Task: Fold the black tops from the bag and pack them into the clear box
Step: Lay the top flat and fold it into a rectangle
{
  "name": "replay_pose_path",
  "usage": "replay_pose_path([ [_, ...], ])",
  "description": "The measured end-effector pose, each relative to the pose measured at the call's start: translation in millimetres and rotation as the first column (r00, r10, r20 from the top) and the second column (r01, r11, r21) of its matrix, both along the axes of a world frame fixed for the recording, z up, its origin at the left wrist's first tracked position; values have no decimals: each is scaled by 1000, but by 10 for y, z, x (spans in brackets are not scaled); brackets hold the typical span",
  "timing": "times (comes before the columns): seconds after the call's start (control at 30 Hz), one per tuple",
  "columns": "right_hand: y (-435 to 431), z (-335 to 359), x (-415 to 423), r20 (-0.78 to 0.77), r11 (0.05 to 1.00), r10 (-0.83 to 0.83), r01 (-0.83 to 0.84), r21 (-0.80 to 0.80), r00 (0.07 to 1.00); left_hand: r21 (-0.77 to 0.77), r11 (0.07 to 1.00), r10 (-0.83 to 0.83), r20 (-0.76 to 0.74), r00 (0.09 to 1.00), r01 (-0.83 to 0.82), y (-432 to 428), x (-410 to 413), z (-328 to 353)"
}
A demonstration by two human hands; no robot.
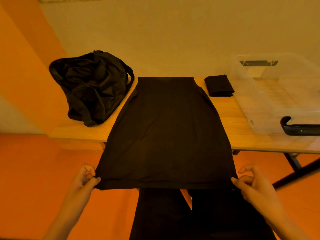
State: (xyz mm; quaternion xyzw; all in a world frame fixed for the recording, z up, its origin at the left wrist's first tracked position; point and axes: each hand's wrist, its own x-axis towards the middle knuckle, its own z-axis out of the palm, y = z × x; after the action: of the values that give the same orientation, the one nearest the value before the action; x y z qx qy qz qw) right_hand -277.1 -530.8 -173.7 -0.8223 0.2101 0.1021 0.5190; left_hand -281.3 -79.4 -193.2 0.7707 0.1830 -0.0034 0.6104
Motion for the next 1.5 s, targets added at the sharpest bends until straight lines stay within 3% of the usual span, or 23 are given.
replay_pose_path([
  [0.17,-33,-29,-21,63,1000,-1,2,-10,998,7,997,-82,30,996,82,-64,-34,50],
  [0.33,-22,46,-42,180,997,66,-56,-58,981,-71,996,-50,22,999,51,-23,9,76],
  [0.47,-75,18,-27,101,978,156,-140,-155,982,82,985,-154,-17,988,155,-11,-15,159],
  [0.6,-79,121,56,-17,812,359,-321,-488,933,359,900,-258,-17,966,247,-85,97,278],
  [0.7,115,357,370,221,769,422,-218,-600,879,501,838,-330,147,932,217,-393,404,461],
  [0.8,436,432,1032,365,736,513,-179,-653,777,613,702,-574,187,797,362,-937,978,592],
  [0.9,758,322,1807,220,611,614,-281,-740,758,679,558,-687,56,724,477,-1428,1676,551],
  [0.97,881,225,2241,129,545,633,-321,-774,764,762,406,-716,-78,694,505,-1670,2116,483],
  [1.07,898,86,2705,31,481,616,-344,-806,787,856,200,-701,-214,680,476,-1846,2650,365],
  [1.17,831,4,2936,-18,445,592,-345,-827,806,885,73,-684,-291,668,461,-1915,2975,238],
  [1.33,659,-44,2950,-20,482,518,-312,-819,855,914,81,-526,-300,796,398,-1792,3078,121],
  [1.5,646,-61,2945,-27,473,534,-326,-819,845,934,147,-421,-238,875,324,-1441,3010,164],
])
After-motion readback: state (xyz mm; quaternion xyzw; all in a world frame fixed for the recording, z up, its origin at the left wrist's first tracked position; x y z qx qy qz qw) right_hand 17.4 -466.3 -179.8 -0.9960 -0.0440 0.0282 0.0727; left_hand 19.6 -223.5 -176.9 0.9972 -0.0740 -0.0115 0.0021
